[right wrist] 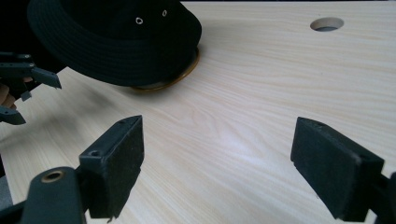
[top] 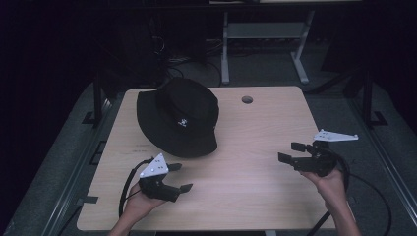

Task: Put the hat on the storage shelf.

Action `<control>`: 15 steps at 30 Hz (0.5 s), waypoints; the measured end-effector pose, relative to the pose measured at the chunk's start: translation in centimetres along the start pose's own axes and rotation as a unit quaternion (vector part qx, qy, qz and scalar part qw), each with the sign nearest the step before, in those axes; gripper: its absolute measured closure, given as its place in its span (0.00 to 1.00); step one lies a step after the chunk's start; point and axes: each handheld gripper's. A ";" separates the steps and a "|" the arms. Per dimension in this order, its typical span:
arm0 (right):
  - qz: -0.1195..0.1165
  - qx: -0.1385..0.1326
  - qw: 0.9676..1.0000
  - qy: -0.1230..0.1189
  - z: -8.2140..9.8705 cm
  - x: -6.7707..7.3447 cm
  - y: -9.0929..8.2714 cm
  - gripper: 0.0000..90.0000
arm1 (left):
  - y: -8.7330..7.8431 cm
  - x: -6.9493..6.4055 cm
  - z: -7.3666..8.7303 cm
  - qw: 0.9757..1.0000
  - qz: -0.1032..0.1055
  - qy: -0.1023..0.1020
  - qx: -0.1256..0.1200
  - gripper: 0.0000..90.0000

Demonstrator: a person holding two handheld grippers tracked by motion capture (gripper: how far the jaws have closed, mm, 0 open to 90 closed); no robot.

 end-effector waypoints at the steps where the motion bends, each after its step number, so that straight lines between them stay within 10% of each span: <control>1: 0.001 -0.001 1.000 0.000 0.1 0.0 -0.1 0.19 | 0.0 0.0 0.0 1.000 0.000 0.000 0.000 0.23; 15: 0.012 -0.007 1.000 0.000 2.6 -0.2 -2.0 0.19 | 0.1 -0.1 0.1 1.000 -0.001 0.000 0.002 0.23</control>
Point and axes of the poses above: each handheld gripper's, and its own axes: y roughly forward along the jaws, z roughly out of its underside, x roughly to its left, and after that the axes turned 14 degrees about -x, right-handed
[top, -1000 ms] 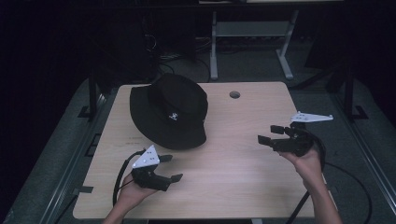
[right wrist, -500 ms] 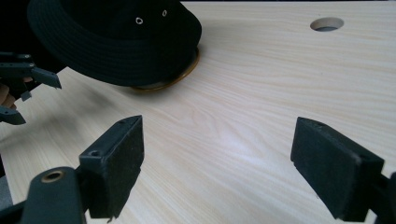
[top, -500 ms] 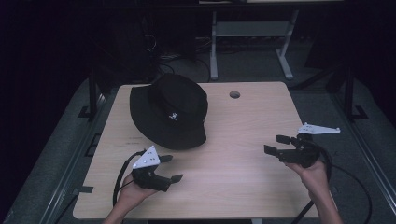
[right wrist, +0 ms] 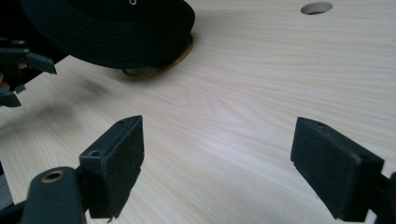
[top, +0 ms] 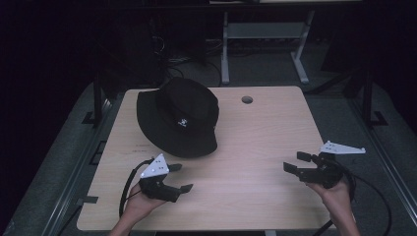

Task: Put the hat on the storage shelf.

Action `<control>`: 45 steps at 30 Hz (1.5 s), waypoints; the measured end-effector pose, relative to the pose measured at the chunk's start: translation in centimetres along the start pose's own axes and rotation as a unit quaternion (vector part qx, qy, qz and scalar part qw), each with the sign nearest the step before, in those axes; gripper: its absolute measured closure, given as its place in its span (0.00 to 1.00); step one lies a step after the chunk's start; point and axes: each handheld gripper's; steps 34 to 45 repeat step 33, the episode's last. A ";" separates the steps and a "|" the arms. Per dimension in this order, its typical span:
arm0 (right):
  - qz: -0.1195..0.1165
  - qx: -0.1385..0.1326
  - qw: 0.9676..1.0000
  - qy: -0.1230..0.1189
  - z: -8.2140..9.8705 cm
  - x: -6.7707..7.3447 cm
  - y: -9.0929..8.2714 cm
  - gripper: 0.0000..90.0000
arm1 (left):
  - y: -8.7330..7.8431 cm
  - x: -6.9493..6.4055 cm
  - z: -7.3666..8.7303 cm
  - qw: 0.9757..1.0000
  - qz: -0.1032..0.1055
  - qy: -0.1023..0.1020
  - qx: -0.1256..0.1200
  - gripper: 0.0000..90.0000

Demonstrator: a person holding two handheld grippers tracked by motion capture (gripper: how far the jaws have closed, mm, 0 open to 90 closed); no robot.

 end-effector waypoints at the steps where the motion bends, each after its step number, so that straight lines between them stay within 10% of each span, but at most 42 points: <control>1: 0.002 0.002 1.000 0.003 0.1 0.1 -0.1 0.19 | 0.0 0.0 0.0 1.000 0.000 0.000 0.001 0.23; 45: 0.029 -0.044 0.998 -0.018 6.6 3.1 -4.9 0.18 | 0.5 -0.3 0.2 1.000 0.004 -0.003 0.008 0.22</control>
Point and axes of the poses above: each handheld gripper's, and its own axes: y roughly forward along the jaws, z roughly out of its underside, x roughly to its left, and after that the axes turned 14 degrees about -x, right-handed
